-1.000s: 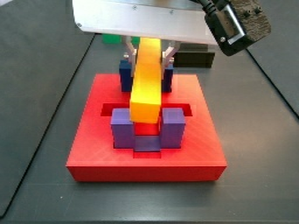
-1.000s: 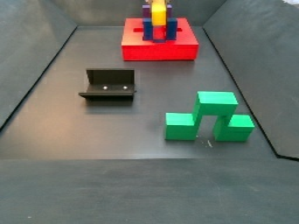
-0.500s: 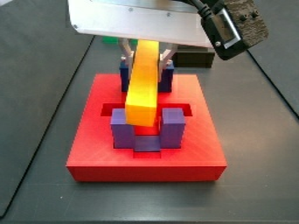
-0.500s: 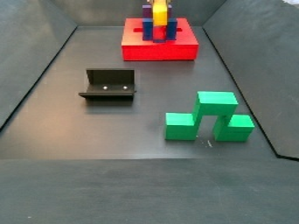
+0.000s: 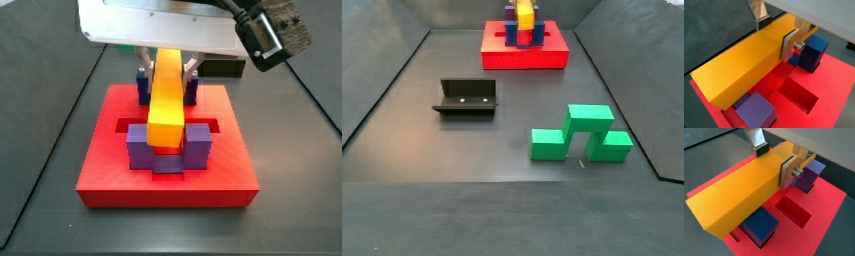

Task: Pick up the yellow object. Move up. Move to above the board. Insert the yellow object.
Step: Insert the yellow object.

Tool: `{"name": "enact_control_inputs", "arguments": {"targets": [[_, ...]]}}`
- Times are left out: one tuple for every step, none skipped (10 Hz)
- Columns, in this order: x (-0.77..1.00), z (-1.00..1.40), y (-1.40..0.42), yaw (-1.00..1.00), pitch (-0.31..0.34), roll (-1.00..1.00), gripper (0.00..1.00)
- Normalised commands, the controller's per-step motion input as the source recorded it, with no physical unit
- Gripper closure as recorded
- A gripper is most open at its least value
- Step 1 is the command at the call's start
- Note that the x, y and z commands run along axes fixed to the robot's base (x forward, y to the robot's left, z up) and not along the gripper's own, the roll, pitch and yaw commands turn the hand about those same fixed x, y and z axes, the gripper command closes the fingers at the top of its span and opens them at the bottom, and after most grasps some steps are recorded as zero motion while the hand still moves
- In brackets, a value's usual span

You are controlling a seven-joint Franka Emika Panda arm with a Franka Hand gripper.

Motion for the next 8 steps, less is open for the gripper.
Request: {"name": "enact_control_inputs", "arguments": {"targets": [[0.0, -0.13, 0.0, 0.04, 0.021, 0.03, 1.0], [0.0, -0.15, 0.0, 0.05, 0.016, 0.01, 1.0], [0.09, -0.1, 0.0, 0.12, 0.049, 0.04, 1.0], [0.19, 0.0, 0.0, 0.14, 0.087, 0.04, 1.0], [0.34, 0.0, 0.0, 0.21, 0.129, 0.07, 1.0], [0.3, 0.0, 0.0, 0.21, 0.131, 0.09, 1.0], [0.09, 0.0, 0.0, 0.1, 0.084, 0.02, 1.0], [0.0, -0.1, 0.0, 0.04, 0.034, 0.02, 1.0]]}}
